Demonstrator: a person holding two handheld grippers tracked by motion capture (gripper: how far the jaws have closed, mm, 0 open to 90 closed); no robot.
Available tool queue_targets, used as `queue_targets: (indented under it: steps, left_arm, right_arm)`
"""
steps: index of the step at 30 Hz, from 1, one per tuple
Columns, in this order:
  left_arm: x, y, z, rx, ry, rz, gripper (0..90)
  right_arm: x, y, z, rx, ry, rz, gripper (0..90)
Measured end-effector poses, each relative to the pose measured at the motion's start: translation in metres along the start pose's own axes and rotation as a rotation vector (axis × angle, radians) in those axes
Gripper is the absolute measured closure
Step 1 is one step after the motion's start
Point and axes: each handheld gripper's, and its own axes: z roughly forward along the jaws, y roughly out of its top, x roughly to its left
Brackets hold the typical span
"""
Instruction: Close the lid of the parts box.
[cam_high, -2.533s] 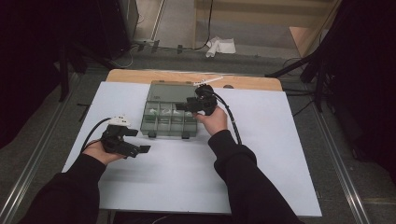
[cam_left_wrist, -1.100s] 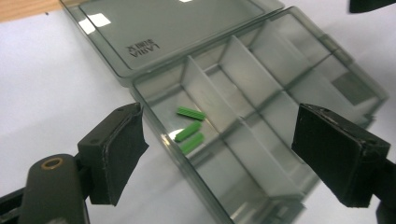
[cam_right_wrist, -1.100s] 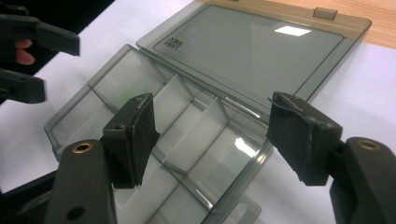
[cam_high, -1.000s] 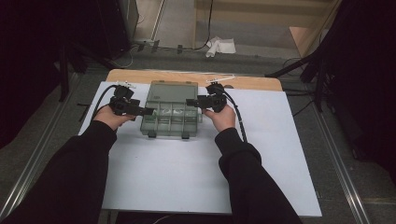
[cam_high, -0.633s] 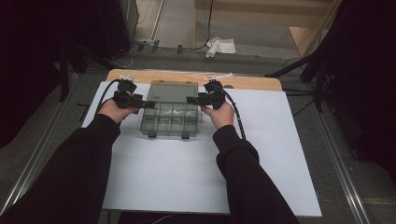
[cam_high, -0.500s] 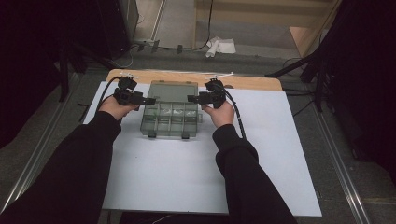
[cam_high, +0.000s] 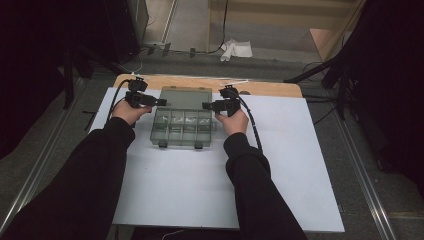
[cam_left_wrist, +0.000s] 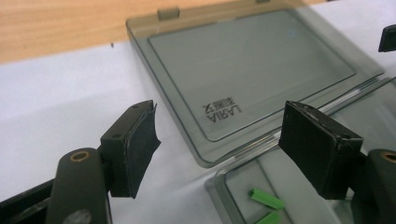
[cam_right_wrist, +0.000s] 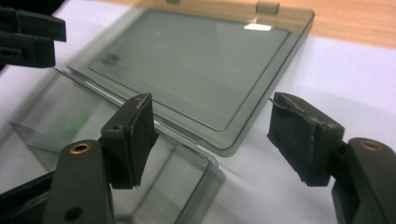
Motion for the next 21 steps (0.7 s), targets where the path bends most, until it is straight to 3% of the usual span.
queue_targets:
  steps: [6, 10, 13, 16, 21]
  left_arm:
    - [0.002, -0.003, 0.01, 0.016, 0.013, -0.026, 26.3]
    - [0.004, -0.003, 0.015, 0.006, -0.016, -0.062, 26.3]
    - [0.003, -0.004, 0.019, 0.012, -0.021, -0.065, 26.4]
    - [0.001, -0.004, 0.022, 0.005, -0.051, -0.094, 26.4]
    - [0.002, -0.005, 0.027, 0.004, -0.049, -0.125, 28.1]
  right_arm:
    - [0.0, -0.001, 0.012, -0.009, -0.027, 0.008, 35.5]
    - [-0.002, -0.001, 0.018, -0.011, -0.025, 0.023, 38.2]
    - [-0.002, -0.002, 0.023, 0.004, -0.033, 0.029, 37.8]
    - [-0.003, -0.003, 0.025, -0.002, -0.02, 0.048, 37.0]
    - [-0.007, -0.003, 0.026, 0.003, 0.002, 0.065, 37.6]
